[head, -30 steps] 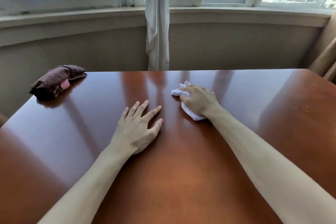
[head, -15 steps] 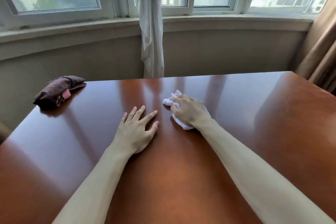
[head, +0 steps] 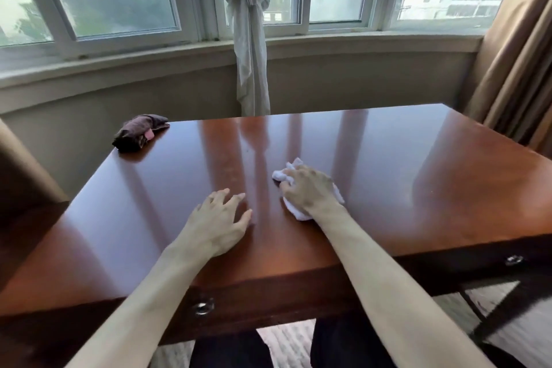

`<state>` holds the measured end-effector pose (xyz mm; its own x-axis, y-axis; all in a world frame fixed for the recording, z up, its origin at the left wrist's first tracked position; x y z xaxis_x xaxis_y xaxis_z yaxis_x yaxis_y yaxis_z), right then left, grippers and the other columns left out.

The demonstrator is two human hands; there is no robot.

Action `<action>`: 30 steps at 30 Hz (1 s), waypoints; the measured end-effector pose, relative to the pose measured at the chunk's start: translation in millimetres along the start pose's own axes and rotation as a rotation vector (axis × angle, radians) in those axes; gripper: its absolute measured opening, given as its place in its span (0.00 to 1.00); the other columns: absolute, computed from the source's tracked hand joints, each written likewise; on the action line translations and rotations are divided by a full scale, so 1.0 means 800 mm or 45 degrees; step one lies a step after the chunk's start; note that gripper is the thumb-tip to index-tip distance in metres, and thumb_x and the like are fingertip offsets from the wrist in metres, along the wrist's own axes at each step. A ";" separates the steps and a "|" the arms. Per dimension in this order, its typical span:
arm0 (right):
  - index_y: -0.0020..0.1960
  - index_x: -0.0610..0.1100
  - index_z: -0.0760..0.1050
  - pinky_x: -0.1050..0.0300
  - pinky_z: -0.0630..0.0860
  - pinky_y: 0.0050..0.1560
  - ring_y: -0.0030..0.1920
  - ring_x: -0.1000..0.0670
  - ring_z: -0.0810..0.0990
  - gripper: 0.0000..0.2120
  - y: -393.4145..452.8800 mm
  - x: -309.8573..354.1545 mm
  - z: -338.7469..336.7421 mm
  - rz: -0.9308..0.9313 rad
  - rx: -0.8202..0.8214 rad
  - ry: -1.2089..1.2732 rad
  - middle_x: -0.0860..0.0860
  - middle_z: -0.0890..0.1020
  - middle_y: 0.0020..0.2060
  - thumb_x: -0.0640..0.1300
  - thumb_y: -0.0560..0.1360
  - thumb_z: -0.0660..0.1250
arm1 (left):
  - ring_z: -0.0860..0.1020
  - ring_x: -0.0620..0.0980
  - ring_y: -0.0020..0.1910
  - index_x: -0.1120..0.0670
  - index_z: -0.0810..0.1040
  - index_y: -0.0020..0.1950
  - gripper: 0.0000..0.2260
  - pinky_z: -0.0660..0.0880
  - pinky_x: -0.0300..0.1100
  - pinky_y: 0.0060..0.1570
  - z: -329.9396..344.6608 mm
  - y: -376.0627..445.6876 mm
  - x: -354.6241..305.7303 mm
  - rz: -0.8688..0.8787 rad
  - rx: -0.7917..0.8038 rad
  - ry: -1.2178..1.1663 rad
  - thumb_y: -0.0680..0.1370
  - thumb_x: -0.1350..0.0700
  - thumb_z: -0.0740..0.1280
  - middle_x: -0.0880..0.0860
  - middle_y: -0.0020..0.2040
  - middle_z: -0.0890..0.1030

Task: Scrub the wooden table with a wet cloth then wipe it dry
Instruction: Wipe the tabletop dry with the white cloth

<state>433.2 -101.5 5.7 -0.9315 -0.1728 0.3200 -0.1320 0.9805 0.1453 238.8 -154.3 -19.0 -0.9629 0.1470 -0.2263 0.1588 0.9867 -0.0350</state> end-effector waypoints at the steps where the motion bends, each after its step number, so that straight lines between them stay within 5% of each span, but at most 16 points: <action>1: 0.69 0.56 0.75 0.48 0.71 0.66 0.69 0.45 0.74 0.21 -0.012 0.025 0.011 -0.042 0.001 -0.003 0.53 0.74 0.71 0.53 0.78 0.56 | 0.55 0.53 0.80 0.42 0.59 0.80 0.28 0.55 0.54 0.78 0.002 -0.015 0.005 -0.005 0.030 0.023 0.81 0.34 0.53 0.52 0.81 0.58; 5: 0.74 0.60 0.71 0.56 0.62 0.71 0.75 0.56 0.66 0.22 -0.105 0.069 0.014 -0.331 0.053 0.066 0.62 0.68 0.76 0.52 0.80 0.59 | 0.51 0.50 0.81 0.41 0.56 0.81 0.34 0.50 0.49 0.79 0.008 -0.055 0.020 0.027 -0.007 0.039 0.77 0.28 0.49 0.48 0.82 0.55; 7: 0.75 0.60 0.70 0.60 0.59 0.71 0.76 0.59 0.63 0.22 -0.086 0.016 0.003 -0.196 0.066 0.012 0.63 0.66 0.77 0.52 0.81 0.59 | 0.49 0.49 0.81 0.40 0.56 0.81 0.36 0.47 0.48 0.80 0.009 -0.064 0.025 0.055 -0.031 0.011 0.75 0.26 0.46 0.48 0.82 0.54; 11: 0.70 0.55 0.75 0.49 0.70 0.69 0.72 0.47 0.72 0.26 -0.031 -0.020 -0.003 0.141 -0.065 -0.087 0.54 0.72 0.74 0.55 0.76 0.53 | 0.48 0.48 0.81 0.39 0.59 0.80 0.33 0.45 0.48 0.80 0.009 -0.067 0.029 0.040 -0.116 -0.066 0.77 0.28 0.49 0.47 0.82 0.55; 14: 0.73 0.56 0.73 0.50 0.65 0.75 0.74 0.49 0.70 0.26 -0.080 0.070 0.034 -0.235 0.027 -0.113 0.55 0.71 0.75 0.54 0.76 0.54 | 0.49 0.48 0.81 0.37 0.59 0.79 0.37 0.45 0.47 0.80 0.014 -0.068 0.031 0.032 -0.174 -0.085 0.72 0.27 0.43 0.47 0.82 0.56; 17: 0.73 0.64 0.71 0.63 0.55 0.75 0.76 0.60 0.63 0.23 -0.130 0.081 0.009 -0.415 0.030 0.072 0.64 0.69 0.75 0.51 0.78 0.58 | 0.49 0.47 0.81 0.37 0.60 0.79 0.37 0.46 0.46 0.80 0.012 -0.070 0.032 0.030 -0.203 -0.102 0.72 0.27 0.42 0.46 0.82 0.56; 21: 0.69 0.57 0.76 0.51 0.68 0.68 0.72 0.50 0.71 0.24 -0.047 -0.006 0.004 0.124 -0.111 -0.075 0.55 0.73 0.73 0.54 0.77 0.51 | 0.50 0.46 0.81 0.38 0.62 0.79 0.29 0.47 0.47 0.80 0.011 -0.071 0.031 0.042 -0.239 -0.172 0.79 0.32 0.52 0.45 0.81 0.57; 23: 0.64 0.51 0.77 0.48 0.72 0.63 0.63 0.43 0.78 0.29 -0.034 0.027 0.020 0.207 -0.112 -0.125 0.49 0.76 0.67 0.56 0.73 0.46 | 0.54 0.46 0.80 0.41 0.67 0.77 0.24 0.52 0.46 0.79 0.003 -0.068 0.040 0.009 -0.305 -0.353 0.81 0.38 0.58 0.46 0.81 0.60; 27: 0.70 0.55 0.74 0.48 0.67 0.73 0.71 0.48 0.73 0.28 -0.115 0.118 0.048 -0.313 -0.056 0.046 0.54 0.73 0.73 0.56 0.74 0.50 | 0.58 0.48 0.79 0.45 0.72 0.75 0.21 0.58 0.48 0.77 -0.002 -0.070 0.056 -0.048 -0.368 -0.458 0.82 0.45 0.61 0.48 0.78 0.65; 30: 0.69 0.62 0.75 0.53 0.64 0.74 0.75 0.54 0.68 0.22 -0.091 0.065 0.023 -0.367 -0.021 -0.002 0.59 0.73 0.73 0.53 0.78 0.55 | 0.57 0.50 0.79 0.43 0.70 0.76 0.22 0.58 0.51 0.78 0.005 -0.078 0.058 -0.061 -0.364 -0.257 0.82 0.41 0.58 0.49 0.78 0.64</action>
<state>388.4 -180.2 -5.3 -0.8568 -0.4440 0.2622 -0.3859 0.8894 0.2450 184.8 -209.7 -31.3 -0.9009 0.1112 -0.4195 0.0195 0.9760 0.2168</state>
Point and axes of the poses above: each hand's wrist, its own y-axis towards the middle knuckle, its own z-axis out of the palm, x = y × z, the point moved 8 cm from there along y, towards the middle knuckle
